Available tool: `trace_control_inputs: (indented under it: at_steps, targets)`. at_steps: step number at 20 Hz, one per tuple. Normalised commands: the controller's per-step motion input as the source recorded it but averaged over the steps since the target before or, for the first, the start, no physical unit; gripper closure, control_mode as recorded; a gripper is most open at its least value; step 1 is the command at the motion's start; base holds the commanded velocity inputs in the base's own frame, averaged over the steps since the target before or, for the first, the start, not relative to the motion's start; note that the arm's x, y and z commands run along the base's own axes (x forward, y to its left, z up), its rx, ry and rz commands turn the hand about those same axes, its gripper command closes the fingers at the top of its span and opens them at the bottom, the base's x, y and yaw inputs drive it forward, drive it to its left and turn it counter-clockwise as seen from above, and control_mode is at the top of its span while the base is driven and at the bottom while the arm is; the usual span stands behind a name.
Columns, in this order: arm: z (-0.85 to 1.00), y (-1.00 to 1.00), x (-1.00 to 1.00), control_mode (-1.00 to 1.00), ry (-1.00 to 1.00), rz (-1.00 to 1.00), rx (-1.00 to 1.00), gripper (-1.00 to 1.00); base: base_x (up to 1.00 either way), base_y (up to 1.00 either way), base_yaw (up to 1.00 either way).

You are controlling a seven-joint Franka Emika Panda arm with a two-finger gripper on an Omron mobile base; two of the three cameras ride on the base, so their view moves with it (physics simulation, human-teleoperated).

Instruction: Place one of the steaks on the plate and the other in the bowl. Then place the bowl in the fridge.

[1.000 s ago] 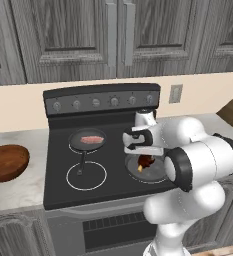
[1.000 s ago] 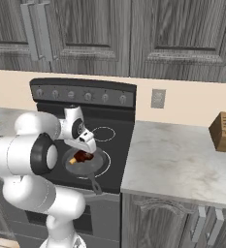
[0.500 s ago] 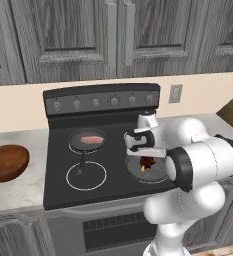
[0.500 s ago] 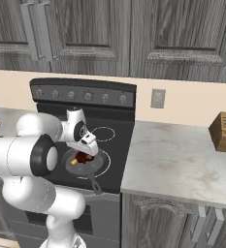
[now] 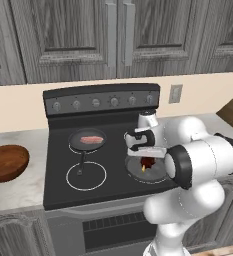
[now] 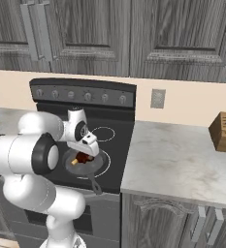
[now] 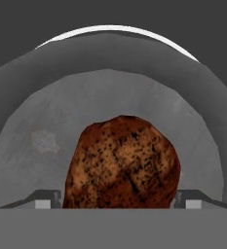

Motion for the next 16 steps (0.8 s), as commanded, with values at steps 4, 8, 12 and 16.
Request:
trace_control_inputs:
  at_steps: [4, 8, 12, 16]
  targets:
    - [-0.06, 0.00, -0.04, -1.00, 0.02, 0.00, 0.00, 1.00, 0.00, 0.00, 0.00]
    - [0.19, 0.00, -0.19, -1.00, -0.08, 0.01, 0.00, 1.00, 0.00, 0.00, 0.00]
    - [0.76, 0.00, -0.52, -1.00, -0.15, 0.09, 0.00, 1.00, 0.00, 0.00, 0.00]
    - [1.00, 0.00, -0.67, -1.00, -0.08, 0.11, 0.02, 1.00, 0.00, 0.00, 0.00]
